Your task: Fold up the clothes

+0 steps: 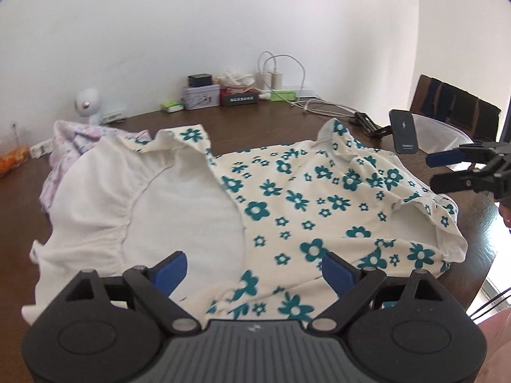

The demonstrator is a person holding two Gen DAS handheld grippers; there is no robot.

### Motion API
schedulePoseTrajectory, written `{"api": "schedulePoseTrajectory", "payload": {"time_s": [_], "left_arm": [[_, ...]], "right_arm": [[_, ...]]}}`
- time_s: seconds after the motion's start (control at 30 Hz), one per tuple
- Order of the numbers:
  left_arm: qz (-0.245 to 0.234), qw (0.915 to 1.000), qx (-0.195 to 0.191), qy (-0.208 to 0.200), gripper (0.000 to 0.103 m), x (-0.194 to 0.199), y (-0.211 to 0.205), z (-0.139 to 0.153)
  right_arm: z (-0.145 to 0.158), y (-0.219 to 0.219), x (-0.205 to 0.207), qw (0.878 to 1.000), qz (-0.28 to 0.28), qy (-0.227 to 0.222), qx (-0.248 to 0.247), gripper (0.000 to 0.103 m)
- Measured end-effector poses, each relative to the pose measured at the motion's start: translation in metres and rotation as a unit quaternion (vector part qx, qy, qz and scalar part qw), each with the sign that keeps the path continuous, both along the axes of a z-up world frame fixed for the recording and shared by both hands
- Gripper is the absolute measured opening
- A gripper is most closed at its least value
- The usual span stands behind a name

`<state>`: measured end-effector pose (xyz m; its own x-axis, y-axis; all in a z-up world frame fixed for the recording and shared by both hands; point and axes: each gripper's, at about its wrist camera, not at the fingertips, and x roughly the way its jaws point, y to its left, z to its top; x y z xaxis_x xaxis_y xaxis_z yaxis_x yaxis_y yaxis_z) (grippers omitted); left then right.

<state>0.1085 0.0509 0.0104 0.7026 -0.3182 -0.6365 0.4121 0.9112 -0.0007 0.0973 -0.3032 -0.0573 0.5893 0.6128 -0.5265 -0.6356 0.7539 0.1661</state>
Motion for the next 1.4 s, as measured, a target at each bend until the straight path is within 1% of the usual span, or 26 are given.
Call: {"api": "schedulePoseTrajectory", "payload": {"time_s": [0.03,0.07,0.1,0.13,0.17,0.2,0.23,0.3,0.33,0.4,0.5,0.53,0.57,0.6,0.63,0.67,0.7,0.73,0.77,0.83,0.9,1.0,1.2,1.27,1.33,1.4], "left_arm": [[0.009,1.0,0.0,0.003,0.088,-0.002,0.008,-0.001],[0.017,0.9998,0.002,0.005,0.083,-0.005,0.016,-0.003],[0.024,0.9997,0.004,0.009,0.079,-0.007,0.023,-0.005],[0.026,0.9995,0.004,0.016,0.068,-0.009,0.031,-0.007],[0.027,0.9993,0.001,0.024,0.058,-0.011,0.038,-0.01],[0.029,0.9991,-0.003,0.032,0.052,-0.012,0.044,-0.013],[0.03,0.9987,-0.006,0.039,0.048,-0.013,0.048,-0.017],[0.032,0.9982,-0.008,0.05,0.037,-0.016,0.056,-0.023],[0.03,0.9982,-0.011,0.051,0.036,-0.018,0.058,-0.025],[0.024,0.9983,-0.014,0.051,0.036,-0.023,0.061,-0.026],[0.02,0.9986,-0.015,0.046,0.035,-0.027,0.061,-0.026],[0.021,0.9988,-0.017,0.041,0.037,-0.028,0.061,-0.024],[0.025,0.9989,-0.021,0.033,0.043,-0.03,0.062,-0.021],[0.028,0.999,-0.025,0.024,0.049,-0.031,0.063,-0.017],[0.031,0.9991,-0.027,0.011,0.062,-0.035,0.064,-0.013],[0.033,0.9991,-0.024,-0.008,0.075,-0.04,0.065,-0.007],[0.033,0.9989,-0.021,-0.026,0.079,-0.046,0.066,-0.001],[0.03,0.9985,-0.016,-0.042,0.085,-0.052,0.066,0.005],[0.029,0.9981,-0.006,-0.054,0.088,-0.057,0.066,0.01],[0.035,0.9969,0.025,-0.066,0.094,-0.066,0.065,0.015],[0.04,0.9947,0.057,-0.077,0.095,-0.075,0.063,0.02],[0.03,0.9913,0.097,-0.084,0.096,-0.088,0.059,0.019],[0.005,0.9875,0.132,-0.086,0.096,-0.106,0.052,0.007],[-0.005,0.9842,0.152,-0.09,0.096,-0.108,0.049,0.002],[-0.023,0.9783,0.183,-0.095,0.096,-0.107,0.046,0.0],[-0.04,0.971,0.213,-0.101,0.096,-0.107,0.043,-0.003]], "right_arm": [[-0.002,0.007,-0.006,1.0,0.01,-0.006,-0.005,0.1],[-0.004,0.017,-0.012,1.0,0.025,-0.01,-0.009,0.096],[-0.006,0.026,-0.016,0.999,0.042,-0.007,-0.011,0.084],[-0.009,0.036,-0.018,0.998,0.058,0.002,-0.014,0.071],[-0.013,0.046,-0.02,0.997,0.073,0.01,-0.017,0.064],[-0.016,0.054,-0.021,0.996,0.082,0.016,-0.026,0.054],[-0.02,0.061,-0.022,0.995,0.091,0.023,-0.034,0.044],[-0.028,0.072,-0.025,0.993,0.099,0.03,-0.052,0.039],[-0.031,0.075,-0.027,0.993,0.1,0.033,-0.061,0.035],[-0.036,0.077,-0.03,0.991,0.1,0.041,-0.074,0.031],[-0.04,0.077,-0.033,0.991,0.097,0.047,-0.084,0.031],[-0.04,0.077,-0.034,0.991,0.096,0.047,-0.083,0.031],[-0.038,0.076,-0.035,0.991,0.092,0.047,-0.079,0.032],[-0.032,0.071,-0.035,0.993,0.09,0.043,-0.065,0.04],[-0.026,0.067,-0.036,0.994,0.087,0.039,-0.051,0.054],[-0.018,0.06,-0.038,0.996,0.08,0.024,-0.042,0.063],[-0.01,0.054,-0.04,0.997,0.073,0.009,-0.034,0.083],[-0.001,0.047,-0.045,0.997,0.064,-0.013,-0.033,0.096],[0.007,0.04,-0.05,0.997,0.056,-0.031,-0.037,0.101],[0.018,0.028,-0.057,0.997,0.04,-0.051,-0.052,0.103],[0.023,0.016,-0.063,0.995,0.023,-0.062,-0.076,0.103],[0.02,0.001,-0.072,0.99,0.006,-0.066,-0.121,0.103],[-0.004,-0.014,-0.096,0.981,0.001,-0.065,-0.184,0.103],[-0.013,-0.013,-0.102,0.973,0.003,-0.083,-0.215,0.103],[-0.02,-0.013,-0.107,0.963,0.007,-0.102,-0.248,0.103],[-0.025,-0.012,-0.109,0.951,0.015,-0.122,-0.284,0.103]]}}
